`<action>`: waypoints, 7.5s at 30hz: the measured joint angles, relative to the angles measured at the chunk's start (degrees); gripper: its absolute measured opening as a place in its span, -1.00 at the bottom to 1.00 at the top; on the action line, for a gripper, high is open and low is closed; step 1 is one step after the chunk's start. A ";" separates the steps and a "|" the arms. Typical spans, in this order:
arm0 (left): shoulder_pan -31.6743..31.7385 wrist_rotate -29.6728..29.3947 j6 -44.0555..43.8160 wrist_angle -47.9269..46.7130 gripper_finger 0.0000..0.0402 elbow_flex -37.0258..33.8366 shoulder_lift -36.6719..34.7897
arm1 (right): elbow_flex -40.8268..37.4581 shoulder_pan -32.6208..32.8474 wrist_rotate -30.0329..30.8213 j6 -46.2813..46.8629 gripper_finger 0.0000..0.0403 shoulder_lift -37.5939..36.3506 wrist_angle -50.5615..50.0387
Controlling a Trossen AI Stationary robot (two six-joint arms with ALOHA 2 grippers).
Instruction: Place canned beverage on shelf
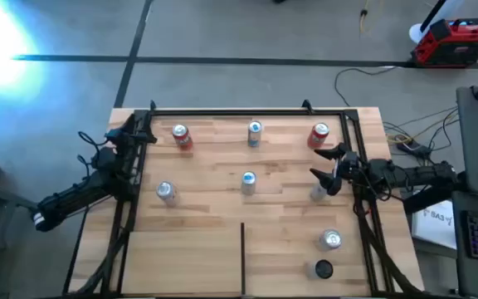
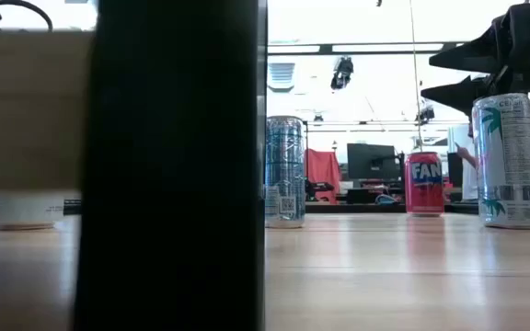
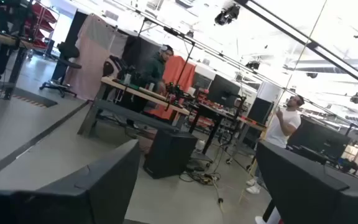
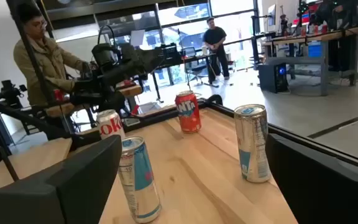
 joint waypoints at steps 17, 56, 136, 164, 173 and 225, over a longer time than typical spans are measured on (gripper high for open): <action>0.00 0.00 0.00 0.01 0.52 0.01 -0.02 | 0.00 -0.02 0.00 0.01 0.90 -0.01 0.00; 0.00 0.00 0.00 0.00 0.52 0.02 0.00 | 0.00 -0.02 0.00 -0.08 0.90 0.00 0.00; -0.09 7.36 -13.13 1.45 0.52 0.02 6.57 | 0.00 0.00 0.00 0.01 0.90 0.00 0.00; -0.11 22.69 -49.57 -72.55 0.52 55.50 53.35 | 0.00 -0.02 0.00 0.00 0.90 -0.01 0.00; -0.04 27.21 -57.99 -89.99 0.52 68.95 65.78 | 0.00 0.00 0.00 0.00 0.90 -0.01 0.00; -1.34 53.92 -75.88 -108.21 0.52 59.73 57.85 | 0.00 -0.02 0.00 -0.01 0.90 0.01 0.00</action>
